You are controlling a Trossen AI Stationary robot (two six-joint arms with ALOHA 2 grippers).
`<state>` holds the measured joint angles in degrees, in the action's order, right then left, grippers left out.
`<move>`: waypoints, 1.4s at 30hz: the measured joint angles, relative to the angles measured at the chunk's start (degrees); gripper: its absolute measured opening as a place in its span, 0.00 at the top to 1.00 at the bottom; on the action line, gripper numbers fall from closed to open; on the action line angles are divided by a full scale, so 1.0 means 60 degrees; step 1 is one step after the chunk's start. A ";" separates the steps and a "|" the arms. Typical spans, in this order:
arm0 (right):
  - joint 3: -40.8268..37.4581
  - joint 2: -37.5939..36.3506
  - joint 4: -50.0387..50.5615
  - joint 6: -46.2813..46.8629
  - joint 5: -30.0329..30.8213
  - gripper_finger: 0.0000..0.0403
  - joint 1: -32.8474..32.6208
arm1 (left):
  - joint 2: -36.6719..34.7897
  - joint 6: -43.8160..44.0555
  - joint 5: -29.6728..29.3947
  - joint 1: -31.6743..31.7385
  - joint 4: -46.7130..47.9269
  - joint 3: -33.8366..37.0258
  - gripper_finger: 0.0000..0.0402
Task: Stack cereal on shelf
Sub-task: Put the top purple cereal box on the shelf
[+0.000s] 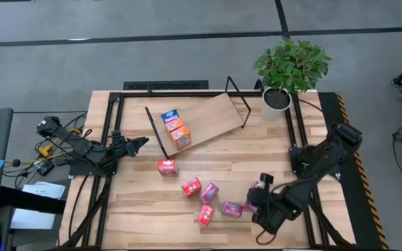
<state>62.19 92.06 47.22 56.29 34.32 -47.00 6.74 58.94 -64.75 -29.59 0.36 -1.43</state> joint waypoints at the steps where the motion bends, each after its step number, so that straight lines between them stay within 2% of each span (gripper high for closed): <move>1: 0.0000 -0.0104 0.0117 0.0008 -0.0112 0.95 0.0072 | 0.0000 -0.0004 0.0001 -0.0001 0.0001 0.0000 0.25; 8: 0.0000 -0.0049 0.0125 0.0039 -0.0802 0.98 -0.0020 | 0.0000 -0.0029 0.0066 0.0001 -0.0007 0.0000 0.25; 16: -0.0011 0.0998 -0.0121 -0.0022 -0.1614 0.96 -0.0087 | 0.0000 -0.0142 0.0252 -0.0002 -0.0043 0.0000 0.25; 22: 0.0007 0.1398 -0.0583 -0.0960 -0.1996 0.97 0.0272 | 0.0000 -0.0132 0.0249 -0.0003 -0.0043 0.0000 0.25; 29: 0.0051 0.1315 -0.0753 -0.2678 -0.2553 0.95 0.1024 | 0.0000 -0.0022 0.0365 0.0001 -0.0058 0.0000 0.25; 37: 0.0050 0.1307 -0.0959 -0.4908 -0.2422 0.96 0.2314 | 0.0000 -0.0026 0.0387 -0.0003 -0.0058 0.0000 0.25; 39: 0.0031 0.1231 -0.0840 -0.4818 -0.1895 0.95 0.2545 | 0.0000 -0.0026 0.0390 -0.0003 -0.0058 0.0000 0.25; 42: 0.0018 0.0622 -0.0587 -0.4170 -0.0568 0.95 0.2619 | 0.0002 0.0018 0.0439 0.0000 -0.0067 0.0000 0.25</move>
<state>62.30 95.79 43.70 31.28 30.92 -31.29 6.76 59.05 -62.12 -29.59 -0.05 -1.43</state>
